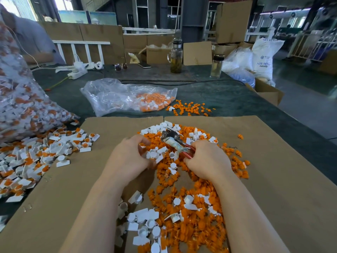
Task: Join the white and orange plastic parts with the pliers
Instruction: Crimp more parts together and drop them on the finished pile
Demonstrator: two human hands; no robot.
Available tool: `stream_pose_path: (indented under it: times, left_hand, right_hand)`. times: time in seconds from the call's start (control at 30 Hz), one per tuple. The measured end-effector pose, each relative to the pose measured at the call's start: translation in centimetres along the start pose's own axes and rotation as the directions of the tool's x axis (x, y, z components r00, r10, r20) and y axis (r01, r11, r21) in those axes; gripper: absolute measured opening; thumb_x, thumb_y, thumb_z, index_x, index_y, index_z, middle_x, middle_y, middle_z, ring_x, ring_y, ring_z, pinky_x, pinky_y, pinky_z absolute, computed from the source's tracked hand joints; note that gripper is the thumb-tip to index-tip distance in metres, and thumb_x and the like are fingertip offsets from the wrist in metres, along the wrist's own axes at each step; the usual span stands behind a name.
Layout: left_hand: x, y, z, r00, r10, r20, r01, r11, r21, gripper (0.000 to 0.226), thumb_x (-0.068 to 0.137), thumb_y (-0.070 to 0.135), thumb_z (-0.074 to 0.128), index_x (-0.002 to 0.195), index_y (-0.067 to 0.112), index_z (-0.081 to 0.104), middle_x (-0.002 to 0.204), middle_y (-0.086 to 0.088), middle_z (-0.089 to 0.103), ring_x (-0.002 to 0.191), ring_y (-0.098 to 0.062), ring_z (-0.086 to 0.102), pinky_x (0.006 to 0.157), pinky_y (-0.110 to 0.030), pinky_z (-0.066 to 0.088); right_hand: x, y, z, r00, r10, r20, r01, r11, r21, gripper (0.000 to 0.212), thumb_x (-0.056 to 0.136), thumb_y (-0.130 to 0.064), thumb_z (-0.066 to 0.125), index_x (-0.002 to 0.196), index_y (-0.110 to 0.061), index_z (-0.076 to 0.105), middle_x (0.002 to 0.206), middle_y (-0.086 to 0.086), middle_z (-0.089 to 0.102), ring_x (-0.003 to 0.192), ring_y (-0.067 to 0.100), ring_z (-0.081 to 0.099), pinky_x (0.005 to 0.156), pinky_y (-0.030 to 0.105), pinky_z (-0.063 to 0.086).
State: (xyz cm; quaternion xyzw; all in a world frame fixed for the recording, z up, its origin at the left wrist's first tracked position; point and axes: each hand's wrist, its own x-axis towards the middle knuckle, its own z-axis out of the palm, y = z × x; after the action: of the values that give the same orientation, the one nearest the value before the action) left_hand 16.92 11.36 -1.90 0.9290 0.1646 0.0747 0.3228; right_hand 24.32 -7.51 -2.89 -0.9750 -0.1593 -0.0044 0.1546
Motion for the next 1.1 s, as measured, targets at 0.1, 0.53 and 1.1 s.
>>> stream_pose_path:
  times: [0.1, 0.53, 1.1]
  left_hand:
    - [-0.1, 0.4, 0.3, 0.993, 0.096, -0.071, -0.095, 0.995, 0.015, 0.036, 0.078, 0.038, 0.081, 0.104, 0.045, 0.057, 0.1, 0.012, 0.051, 0.083, -0.001, 0.051, 0.064, -0.019, 0.039]
    - [-0.7, 3.1, 4.3, 0.906, 0.411, -0.099, -0.356, 0.867, 0.348, 0.018, 0.09, 0.031, 0.064, 0.106, 0.035, 0.07, 0.116, 0.008, 0.054, 0.112, -0.016, 0.047, 0.086, -0.028, 0.03]
    - [-1.4, 4.5, 3.3, 0.992, -0.037, -0.122, -0.045, 0.796, -0.604, 0.011, 0.093, 0.021, 0.065, 0.091, 0.028, 0.074, 0.077, 0.013, 0.073, 0.086, -0.006, 0.069, 0.088, -0.032, 0.055]
  right_hand:
    - [0.1, 0.0, 0.1, 1.0, 0.005, -0.011, -0.005, 0.999, 0.05, 0.013, 0.087, -0.038, 0.06, 0.088, -0.026, 0.057, 0.078, -0.006, 0.058, 0.069, 0.013, 0.058, 0.051, 0.025, 0.043]
    - [0.0, -0.3, -1.0, 0.996, 0.078, -0.044, -0.039, 0.821, 0.57, 0.013, 0.087, -0.031, 0.062, 0.082, -0.019, 0.064, 0.075, 0.006, 0.064, 0.067, 0.018, 0.059, 0.054, 0.029, 0.042]
    - [-0.9, -1.9, -1.4, 0.999, 0.039, -0.011, -0.01, 0.514, 0.857, 0.013, 0.085, -0.01, 0.062, 0.08, -0.023, 0.062, 0.077, -0.001, 0.058, 0.069, 0.01, 0.052, 0.06, 0.019, 0.042]
